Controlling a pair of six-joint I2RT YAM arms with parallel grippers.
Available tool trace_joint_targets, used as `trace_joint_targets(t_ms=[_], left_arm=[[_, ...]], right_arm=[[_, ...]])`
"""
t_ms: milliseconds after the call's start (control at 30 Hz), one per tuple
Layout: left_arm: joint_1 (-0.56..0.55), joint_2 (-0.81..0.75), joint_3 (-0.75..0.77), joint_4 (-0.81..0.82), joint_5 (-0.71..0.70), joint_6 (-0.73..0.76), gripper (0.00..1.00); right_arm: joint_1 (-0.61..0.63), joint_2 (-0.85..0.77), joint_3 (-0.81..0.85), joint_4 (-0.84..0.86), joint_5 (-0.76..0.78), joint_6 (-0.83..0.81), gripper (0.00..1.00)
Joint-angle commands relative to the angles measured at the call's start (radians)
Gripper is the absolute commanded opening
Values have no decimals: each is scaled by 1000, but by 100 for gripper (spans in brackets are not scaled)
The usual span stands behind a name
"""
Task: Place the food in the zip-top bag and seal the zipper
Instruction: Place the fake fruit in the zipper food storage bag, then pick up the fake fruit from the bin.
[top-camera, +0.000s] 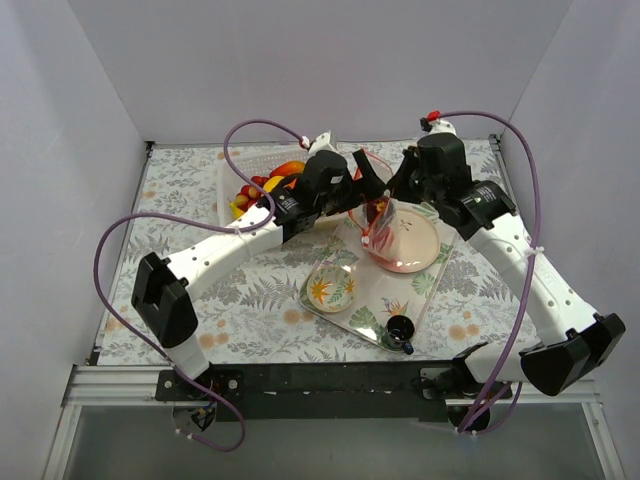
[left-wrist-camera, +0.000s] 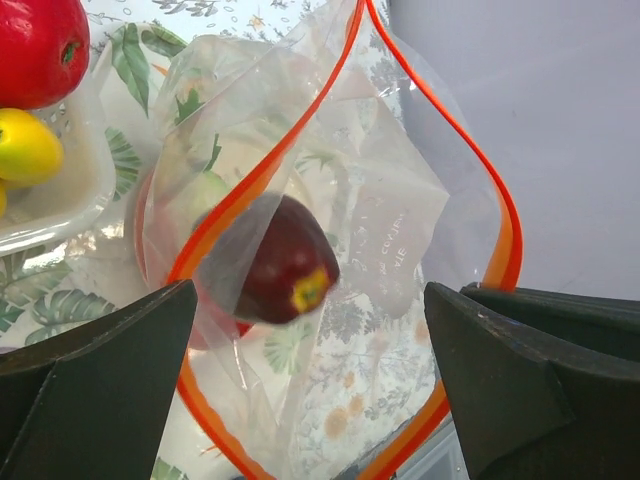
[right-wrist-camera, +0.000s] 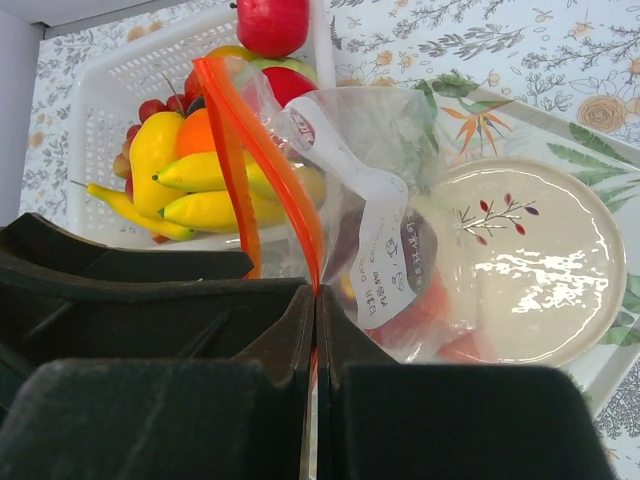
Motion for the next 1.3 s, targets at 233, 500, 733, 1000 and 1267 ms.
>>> trace_joint_targets(t_ms=[233,500,733,1000,1267], left_arm=[[-5,-247,27,-19,-70,55,96],[133,-293,24,-172,-282,193,97],[308,-273,-144,-168,-387,368,93],[385,-141,-206,-57,-262,537,86],[408,21,-192,-43,-190,595,86]], right_arm=[[-162,32,187,-21,-77,-92,1],[-171,78,310,-95,-142,-141,1],[-173,-13,154,-38,-110,-143,1],[-173,-36,152,-47,-147,-141,1],[-173,-48,157,-50,-165,-140,1]])
